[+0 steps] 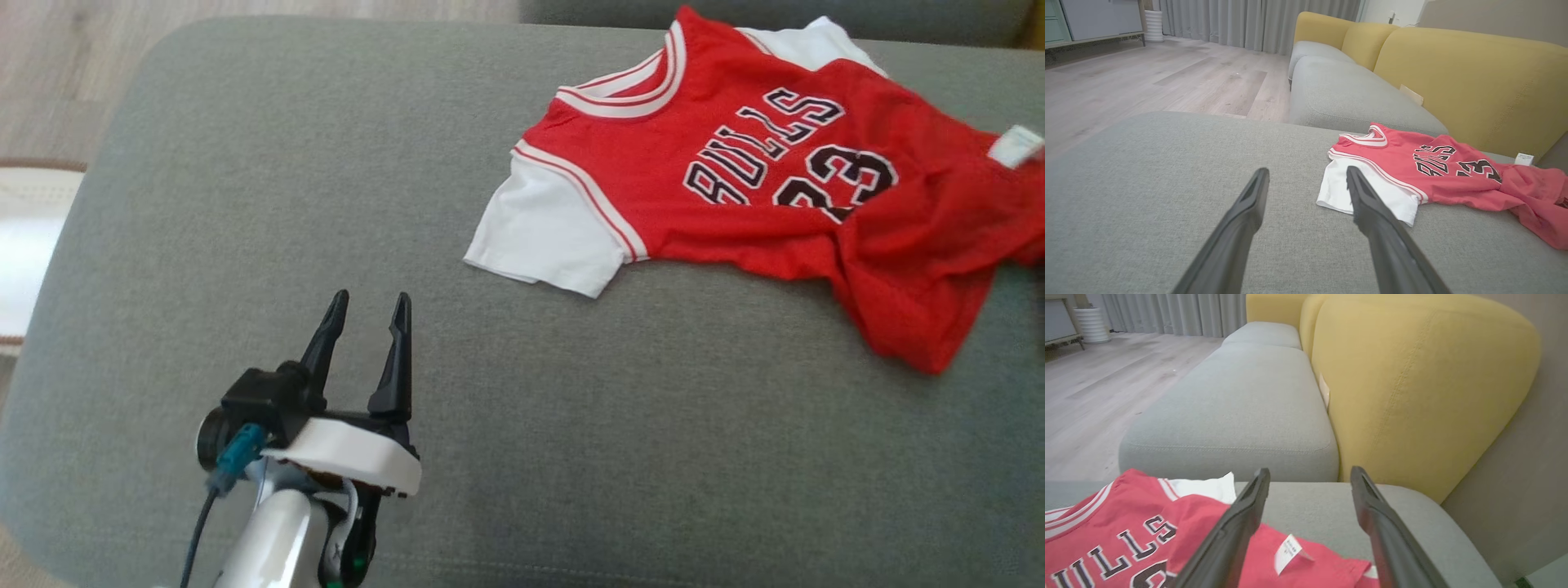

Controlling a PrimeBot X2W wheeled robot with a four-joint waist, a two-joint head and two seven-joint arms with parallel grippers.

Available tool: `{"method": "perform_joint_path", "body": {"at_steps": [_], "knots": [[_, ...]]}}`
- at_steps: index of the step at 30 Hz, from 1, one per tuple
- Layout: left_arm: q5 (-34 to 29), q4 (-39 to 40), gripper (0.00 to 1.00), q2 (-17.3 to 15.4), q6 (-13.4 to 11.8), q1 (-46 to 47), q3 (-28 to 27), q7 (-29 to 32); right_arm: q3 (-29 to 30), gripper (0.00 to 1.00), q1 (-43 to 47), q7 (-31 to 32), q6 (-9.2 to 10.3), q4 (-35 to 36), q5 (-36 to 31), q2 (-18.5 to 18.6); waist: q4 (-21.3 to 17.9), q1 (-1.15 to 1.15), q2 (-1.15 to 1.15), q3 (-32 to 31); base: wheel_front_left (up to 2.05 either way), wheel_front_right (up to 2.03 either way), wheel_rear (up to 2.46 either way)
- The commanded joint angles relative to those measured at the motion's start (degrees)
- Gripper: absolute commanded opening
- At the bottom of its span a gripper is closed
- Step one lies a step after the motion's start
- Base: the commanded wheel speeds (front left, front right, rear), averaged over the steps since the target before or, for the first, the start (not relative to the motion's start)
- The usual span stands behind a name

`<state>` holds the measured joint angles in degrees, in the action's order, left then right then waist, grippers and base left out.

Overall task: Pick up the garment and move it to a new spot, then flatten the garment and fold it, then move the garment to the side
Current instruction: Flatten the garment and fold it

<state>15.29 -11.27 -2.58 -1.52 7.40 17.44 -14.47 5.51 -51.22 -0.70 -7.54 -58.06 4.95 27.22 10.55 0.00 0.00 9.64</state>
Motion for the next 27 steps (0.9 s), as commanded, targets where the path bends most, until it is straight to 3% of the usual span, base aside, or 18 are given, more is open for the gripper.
{"method": "perform_joint_path", "body": {"at_steps": [1,7,12,21,27], "knots": [[-0.05,1.83,1.0,-0.3,-0.11,2.39,-2.27,-0.52,-1.1,1.0,-1.46,-0.58,0.05,1.42,-0.3,0.04,-0.76,0.0,0.0,-0.57,0.0,0.0,0.0],[-0.26,1.83,1.0,-0.3,-0.11,1.95,-3.33,-0.52,-4.14,1.0,-0.91,-2.13,0.05,1.16,1.7,-3.07,-3.65,0.0,0.0,-2.74,0.0,0.0,0.0],[-0.24,1.85,1.0,-0.3,-0.24,0.94,-3.86,-0.52,-7.1,1.0,2.43,-5.02,0.05,5.11,5.83,-5.99,-5.93,0.0,0.0,-5.2,0.0,0.0,0.0],[0.14,2.44,1.0,-0.3,-0.89,-1.1,-4.81,-0.52,-9.27,1.0,18.63,-8.92,0.05,20.6,14.41,-12.53,-9.22,0.0,0.0,-8.5,0.0,0.0,0.0],[-0.23,1.43,1.0,-0.3,-1.55,-1.3,-6.34,-0.52,-9.42,1.0,34.58,-9.98,0.05,32.4,15.21,-19.96,-11.9,0.0,0.0,-7.79,0.0,0.0,0.0]]}}
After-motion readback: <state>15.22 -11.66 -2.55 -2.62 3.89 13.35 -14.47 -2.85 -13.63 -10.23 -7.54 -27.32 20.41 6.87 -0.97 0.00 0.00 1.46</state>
